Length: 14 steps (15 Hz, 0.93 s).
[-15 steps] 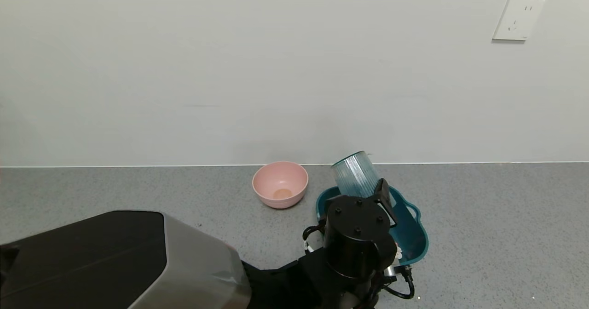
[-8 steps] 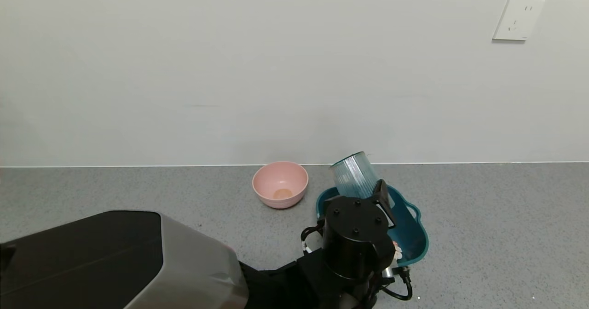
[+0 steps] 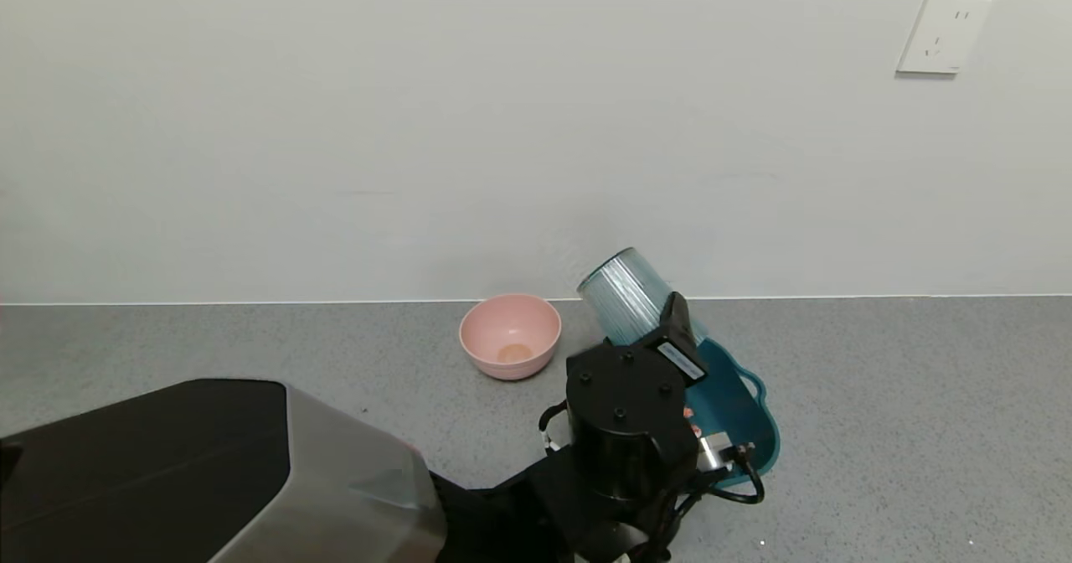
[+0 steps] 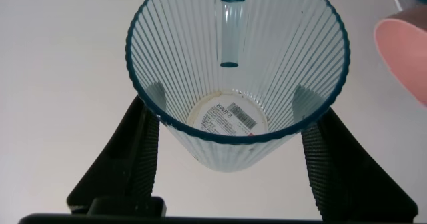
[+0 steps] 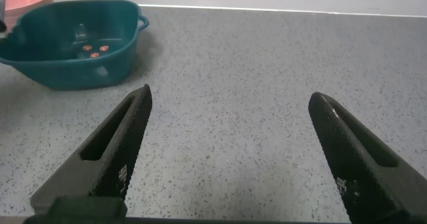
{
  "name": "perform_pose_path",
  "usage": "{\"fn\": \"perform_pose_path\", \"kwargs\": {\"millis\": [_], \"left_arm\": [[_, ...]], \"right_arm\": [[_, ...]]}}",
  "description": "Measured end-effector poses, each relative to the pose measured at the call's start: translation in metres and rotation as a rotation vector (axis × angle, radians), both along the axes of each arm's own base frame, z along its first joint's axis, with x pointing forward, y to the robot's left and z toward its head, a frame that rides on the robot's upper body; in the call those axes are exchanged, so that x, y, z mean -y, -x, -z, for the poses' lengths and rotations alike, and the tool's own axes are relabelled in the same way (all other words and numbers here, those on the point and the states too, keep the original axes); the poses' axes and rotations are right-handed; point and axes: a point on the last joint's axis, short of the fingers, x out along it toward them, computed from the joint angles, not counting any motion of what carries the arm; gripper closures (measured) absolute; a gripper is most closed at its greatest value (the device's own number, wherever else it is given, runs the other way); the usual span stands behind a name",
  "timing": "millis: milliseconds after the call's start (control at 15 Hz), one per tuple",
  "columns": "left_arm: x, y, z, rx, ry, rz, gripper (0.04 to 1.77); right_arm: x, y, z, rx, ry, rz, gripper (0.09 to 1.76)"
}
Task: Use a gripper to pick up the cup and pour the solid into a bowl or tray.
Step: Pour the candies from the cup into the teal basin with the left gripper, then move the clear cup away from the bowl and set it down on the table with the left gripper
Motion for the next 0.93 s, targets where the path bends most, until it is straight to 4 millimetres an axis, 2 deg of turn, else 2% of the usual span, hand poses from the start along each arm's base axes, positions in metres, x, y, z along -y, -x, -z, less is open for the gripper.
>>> {"fn": "perform_pose_path", "kwargs": {"millis": [267, 533, 800, 933], "left_arm": [[-0.011, -0.003, -0.017, -0.001, 0.133, -0.05, 0.54], [-0.025, -0.008, -0.033, -0.017, 0.355, -0.087, 0.54], [-0.035, -0.005, -0.034, -0.053, 0.598, -0.138, 0.54], [-0.045, -0.01, -0.038, -0.051, 0.7, -0.159, 0.54]], "right_arm": [[0.0, 0.0, 0.0, 0.0, 0.0, 0.0, 0.14], [0.0, 0.0, 0.0, 0.0, 0.0, 0.0, 0.14], [0.0, 0.0, 0.0, 0.0, 0.0, 0.0, 0.14], [0.0, 0.0, 0.0, 0.0, 0.0, 0.0, 0.14]]}}
